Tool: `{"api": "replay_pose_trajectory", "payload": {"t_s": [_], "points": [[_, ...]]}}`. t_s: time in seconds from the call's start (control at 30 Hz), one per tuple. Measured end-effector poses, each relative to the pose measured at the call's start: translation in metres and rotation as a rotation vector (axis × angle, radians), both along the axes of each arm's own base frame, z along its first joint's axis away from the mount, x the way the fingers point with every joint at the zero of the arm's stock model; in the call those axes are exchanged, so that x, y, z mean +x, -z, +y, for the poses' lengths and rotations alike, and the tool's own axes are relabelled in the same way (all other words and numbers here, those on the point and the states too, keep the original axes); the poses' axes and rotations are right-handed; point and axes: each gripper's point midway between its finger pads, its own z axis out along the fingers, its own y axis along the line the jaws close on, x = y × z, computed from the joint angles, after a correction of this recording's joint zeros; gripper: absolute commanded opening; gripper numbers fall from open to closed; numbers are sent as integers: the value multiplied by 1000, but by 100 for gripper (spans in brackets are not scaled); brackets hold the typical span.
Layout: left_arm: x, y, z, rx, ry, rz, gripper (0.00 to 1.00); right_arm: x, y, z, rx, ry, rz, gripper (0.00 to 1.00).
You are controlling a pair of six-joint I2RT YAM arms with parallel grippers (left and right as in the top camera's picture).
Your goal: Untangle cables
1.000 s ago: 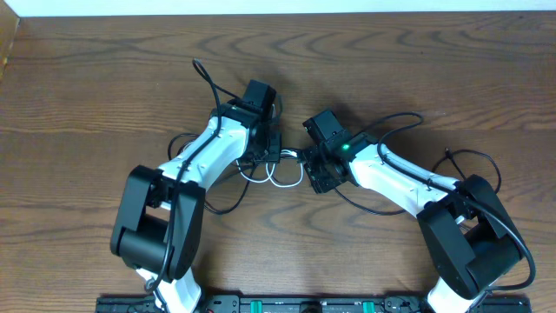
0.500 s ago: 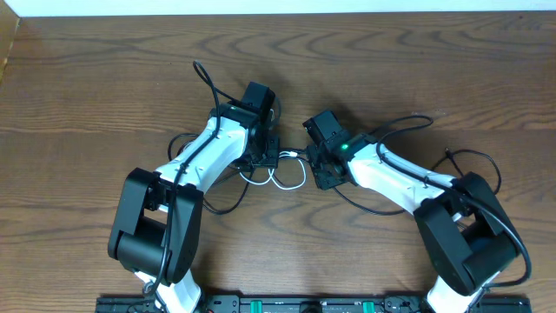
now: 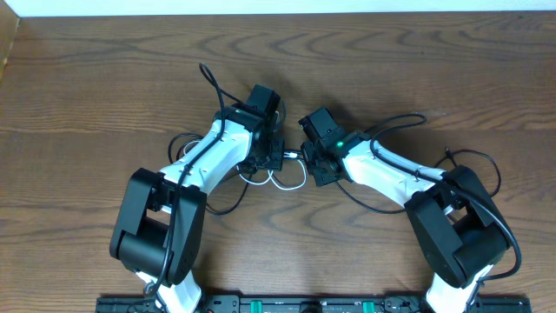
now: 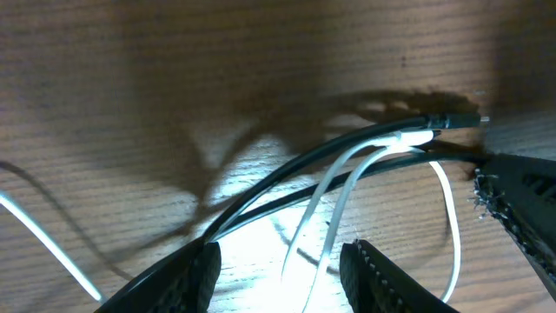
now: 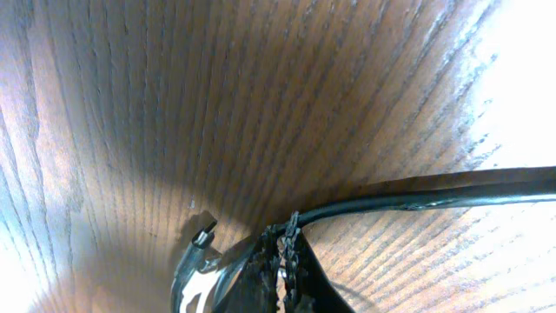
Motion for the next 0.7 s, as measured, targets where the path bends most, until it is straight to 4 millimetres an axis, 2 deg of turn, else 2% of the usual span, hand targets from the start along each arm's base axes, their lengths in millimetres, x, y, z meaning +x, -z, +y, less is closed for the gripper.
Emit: {"api": "replay_pose_trajectory", "payload": {"t_s": [0.23, 0.33, 0.53, 0.6, 0.7], "points": [[-6, 1, 0, 3, 74, 10, 55, 0, 0, 0, -8, -27, -8, 1], [-1, 2, 4, 31, 70, -11, 55, 0, 0, 0, -10, -32, -9, 1], [16, 20, 3, 48, 63, -47, 53, -1, 0, -1, -18, -48, -8, 1], [19, 22, 5, 64, 59, -63, 41, -1, 0, -1, -20, -51, -8, 1], [23, 22, 14, 114, 52, -80, 10, -1, 0, -1, -24, -66, -11, 1]]}}
